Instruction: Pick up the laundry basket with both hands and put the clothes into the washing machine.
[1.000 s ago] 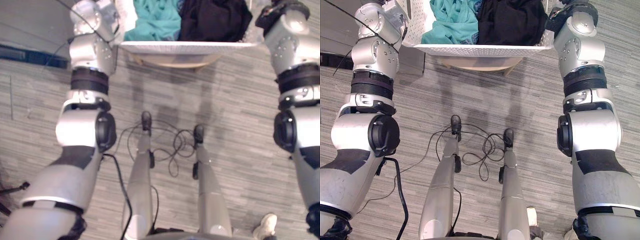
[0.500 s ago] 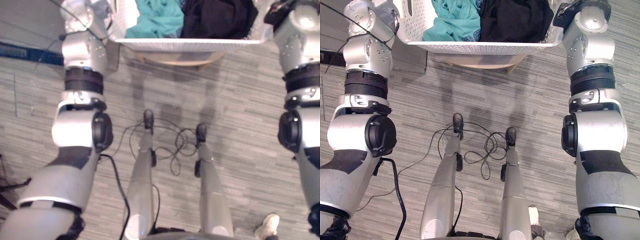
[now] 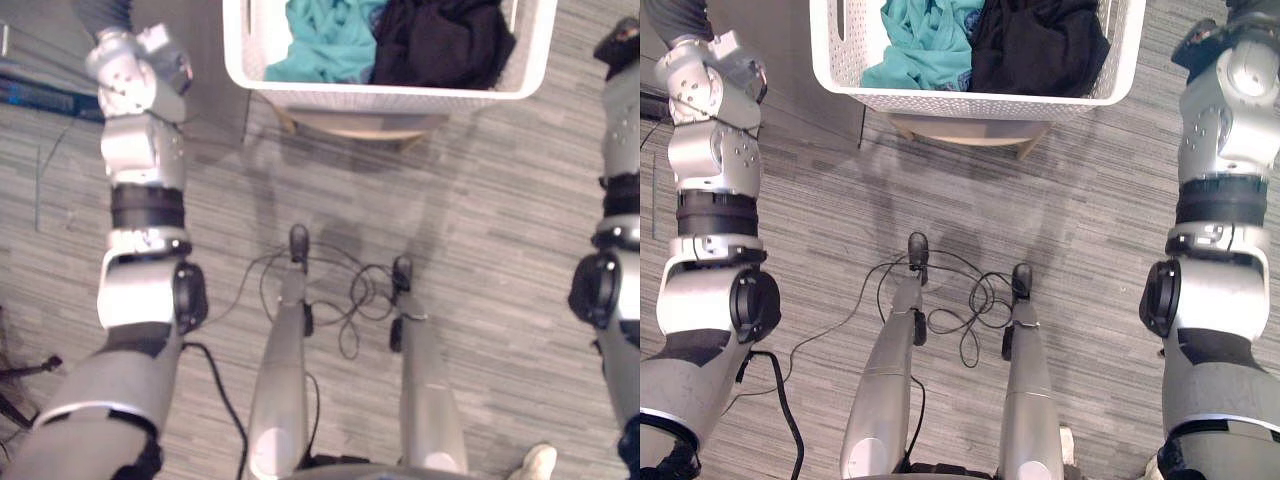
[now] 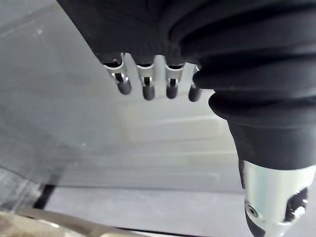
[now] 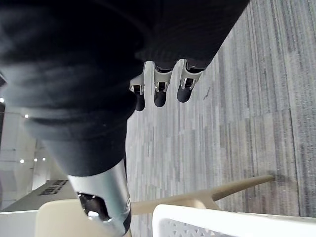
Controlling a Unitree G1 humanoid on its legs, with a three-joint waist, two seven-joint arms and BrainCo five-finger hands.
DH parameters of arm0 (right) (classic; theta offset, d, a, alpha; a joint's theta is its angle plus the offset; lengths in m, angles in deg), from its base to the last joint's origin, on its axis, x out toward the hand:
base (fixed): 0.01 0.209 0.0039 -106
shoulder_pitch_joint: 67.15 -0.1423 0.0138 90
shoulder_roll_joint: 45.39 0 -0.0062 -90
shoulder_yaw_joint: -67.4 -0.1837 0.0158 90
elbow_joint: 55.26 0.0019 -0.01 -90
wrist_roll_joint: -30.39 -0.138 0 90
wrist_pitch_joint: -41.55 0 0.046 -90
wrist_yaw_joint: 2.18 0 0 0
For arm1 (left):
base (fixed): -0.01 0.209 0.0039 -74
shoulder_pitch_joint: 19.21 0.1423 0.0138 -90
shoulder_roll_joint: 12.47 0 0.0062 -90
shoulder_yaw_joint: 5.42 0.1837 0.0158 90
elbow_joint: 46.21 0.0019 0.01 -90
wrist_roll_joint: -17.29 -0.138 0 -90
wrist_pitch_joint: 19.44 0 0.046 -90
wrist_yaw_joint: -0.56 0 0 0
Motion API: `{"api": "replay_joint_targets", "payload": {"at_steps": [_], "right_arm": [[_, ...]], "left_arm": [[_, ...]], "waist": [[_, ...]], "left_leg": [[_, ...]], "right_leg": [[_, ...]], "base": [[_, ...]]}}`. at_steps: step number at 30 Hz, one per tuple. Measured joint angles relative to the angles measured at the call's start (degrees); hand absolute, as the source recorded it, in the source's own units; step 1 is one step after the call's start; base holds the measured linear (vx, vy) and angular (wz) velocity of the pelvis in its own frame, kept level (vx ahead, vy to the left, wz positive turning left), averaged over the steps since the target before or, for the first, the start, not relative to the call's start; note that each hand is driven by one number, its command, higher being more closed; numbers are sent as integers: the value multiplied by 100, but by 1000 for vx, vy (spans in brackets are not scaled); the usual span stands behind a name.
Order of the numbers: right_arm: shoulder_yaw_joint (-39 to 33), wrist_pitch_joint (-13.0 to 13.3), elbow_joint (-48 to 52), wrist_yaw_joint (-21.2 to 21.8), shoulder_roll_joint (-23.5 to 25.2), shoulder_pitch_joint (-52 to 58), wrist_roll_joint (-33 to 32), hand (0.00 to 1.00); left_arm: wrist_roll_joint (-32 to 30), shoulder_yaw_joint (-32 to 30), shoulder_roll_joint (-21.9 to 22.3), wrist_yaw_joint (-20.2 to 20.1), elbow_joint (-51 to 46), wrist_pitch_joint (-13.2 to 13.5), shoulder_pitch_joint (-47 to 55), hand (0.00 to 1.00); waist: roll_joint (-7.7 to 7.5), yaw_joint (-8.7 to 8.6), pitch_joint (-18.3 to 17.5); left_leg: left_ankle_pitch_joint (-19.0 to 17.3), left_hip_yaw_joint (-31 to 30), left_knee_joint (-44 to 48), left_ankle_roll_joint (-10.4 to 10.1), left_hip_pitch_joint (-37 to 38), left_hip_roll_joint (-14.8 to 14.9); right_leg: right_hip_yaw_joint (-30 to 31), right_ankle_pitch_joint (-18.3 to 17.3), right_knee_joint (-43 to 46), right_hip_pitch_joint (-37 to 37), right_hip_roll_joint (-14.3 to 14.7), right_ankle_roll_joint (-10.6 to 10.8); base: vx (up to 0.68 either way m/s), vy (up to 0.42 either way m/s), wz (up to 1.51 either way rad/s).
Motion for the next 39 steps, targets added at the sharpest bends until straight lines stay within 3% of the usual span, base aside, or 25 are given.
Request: {"api": "replay_joint_targets", "payload": {"at_steps": [5, 9, 12, 17, 20, 24, 28, 33, 36, 39], "right_arm": [[-789, 140, 2212, -269, 13, 2138, 252, 0], [-1660, 363, 3718, -432, 294, 4202, 707, 0], [-2087, 516, 4598, -409, 851, 5696, 1102, 0], [-1672, 604, 4947, 27, 2115, 7254, 1424, 0], [-1366, 649, 4948, 428, 2641, 8021, 1479, 0], [-959, 672, 4905, 822, 3151, 8653, 1468, 0], [-593, 721, 4279, 989, 3579, 8995, 1457, 0], [-307, 701, 2702, 999, 3871, 9089, 1105, 0], [-204, 706, 1405, 1000, 3884, 8945, 737, 0], [-290, 783, -881, 1090, 3786, 8500, 388, 0]], "left_arm": [[45, -116, -107, 207, -1846, 321, 1839, 0], [21, -613, 344, 492, -3149, 656, 3545, 0], [12, -982, 847, 571, -3850, 798, 4793, 0], [-27, -1015, 1721, 320, -4346, 859, 6246, 0], [-32, -1014, 2128, 46, -4406, 909, 6922, 0], [-324, -884, 2526, -180, -4437, 909, 7516, 0], [-710, -801, 2801, -199, -3949, 897, 7828, 0], [-708, -699, 2836, -210, -2429, 741, 8012, 0], [-636, -657, 2841, -314, -1026, 619, 7924, 0], [-461, -666, 2803, -449, 1105, 565, 7733, 0]], "waist": [[0, 10, 0], [-1, -11, -38], [-37, -54, -215], [-98, -173, -828], [-145, -176, -1302], [-170, -185, -1659], [-212, -193, -1984], [-239, -184, -2378], [-256, -183, -2501], [-256, -238, -2804]], "left_leg": [[-15, 23, 161, 13, 193, -49], [-367, 75, 349, 86, 603, -42], [-544, 132, 440, 82, 766, -43], [-667, 189, 392, 91, 1390, -131], [-725, 265, 225, 101, 1942, -223], [-722, 299, -77, 101, 2601, -292], [-724, 298, -299, 101, 3180, -370], [-754, 297, -587, 99, 3738, -376], [-753, 268, -658, 100, 4043, -422], [-738, 254, -941, 67, 4189, -443]], "right_leg": [[-28, -88, 58, 266, -69, -3], [-80, -315, 148, 728, -87, -30], [-75, -462, 204, 899, -104, -44], [-93, -635, 232, 1479, -216, -48], [-67, -776, 198, 1949, -318, -36], [-97, -877, 102, 2518, -389, -34], [-155, -1006, 76, 3011, -484, -21], [-211, -1044, -100, 3518, -491, -31], [-269, -1088, -139, 3839, -540, -5], [-298, -1114, -317, 3967, -565, 15]], "base": [[32, -33, 9], [14, -26, 9], [-3, -3, 1], [69, -16, 7], [125, -11, 5], [80, -14, 6], [46, -18, 10], [14, -11, 3], [13, -12, 9], [10, 4, 6]]}}
